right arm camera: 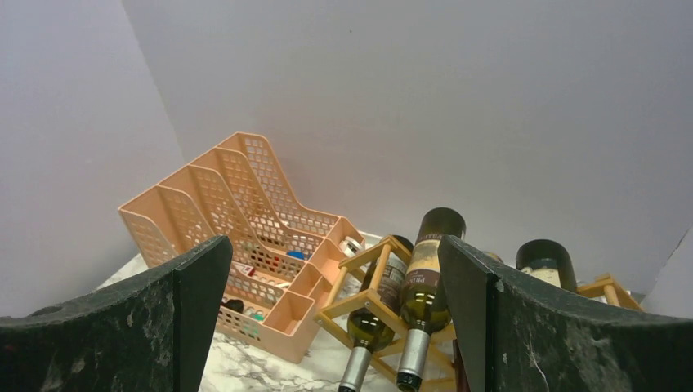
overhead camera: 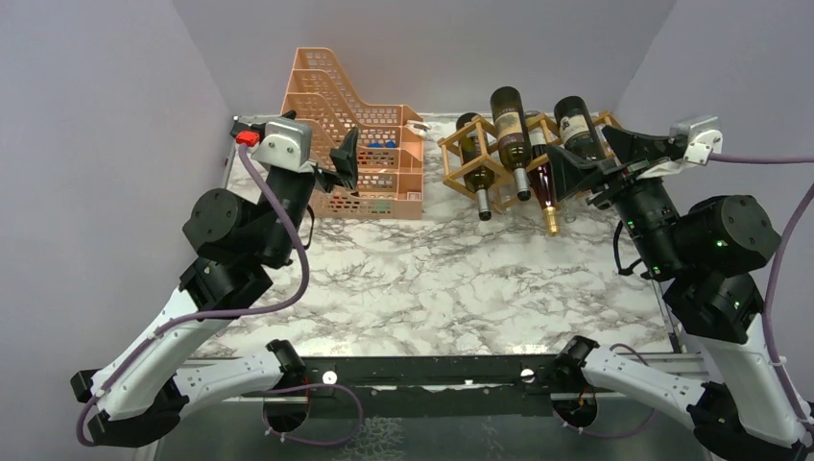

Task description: Take the wine bottle off the wine rack

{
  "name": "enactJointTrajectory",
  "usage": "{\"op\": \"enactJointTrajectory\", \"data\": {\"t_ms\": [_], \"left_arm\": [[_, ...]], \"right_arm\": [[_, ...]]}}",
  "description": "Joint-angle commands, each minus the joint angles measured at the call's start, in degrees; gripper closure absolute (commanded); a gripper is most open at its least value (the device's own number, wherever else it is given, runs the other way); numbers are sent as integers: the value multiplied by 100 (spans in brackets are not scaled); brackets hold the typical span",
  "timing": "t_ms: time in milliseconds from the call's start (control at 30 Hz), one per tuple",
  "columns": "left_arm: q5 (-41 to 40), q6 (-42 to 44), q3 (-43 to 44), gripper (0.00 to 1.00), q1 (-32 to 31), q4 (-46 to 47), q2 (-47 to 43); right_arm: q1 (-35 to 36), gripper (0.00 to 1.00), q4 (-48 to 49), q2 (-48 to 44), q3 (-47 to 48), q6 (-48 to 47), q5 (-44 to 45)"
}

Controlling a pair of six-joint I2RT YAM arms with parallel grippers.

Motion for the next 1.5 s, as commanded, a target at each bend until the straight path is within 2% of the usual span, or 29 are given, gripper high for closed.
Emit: {"op": "enactJointTrajectory", "data": {"t_ms": [0,433,567,800,967,1233,1333,1467], "left_arm": [[355,-482,-129,1,460,-189,98],[1128,-1586,-523,1,1806,-994,495],[1348,-1884,-567,1,2038,-1416,659],[1756,-2297,-568,1,2237,-2115,958],[2044,-2559,-458,1,2284,-2625,1212],[2354,-2779,-480,1,2306,-2911,1309],[2324,-2773,-480,1,2305,-2951,1268],[2331,-2683,-477,1,2312,-2975,1190]], "right_arm": [[-216,1,-123,168,-108,477,-20],[-847,0,-1335,1436,203,1949,575],[-955,1,-1582,1832,213,2111,181],[-1046,1,-1240,1645,-337,1791,-830],[-1063,1,-1568,1810,-234,1824,-779],[-1119,0,-1717,2566,124,1480,-122],[-1366,0,-1737,2900,225,1379,-85],[-2072,0,-1679,3185,183,1516,-641]]}}
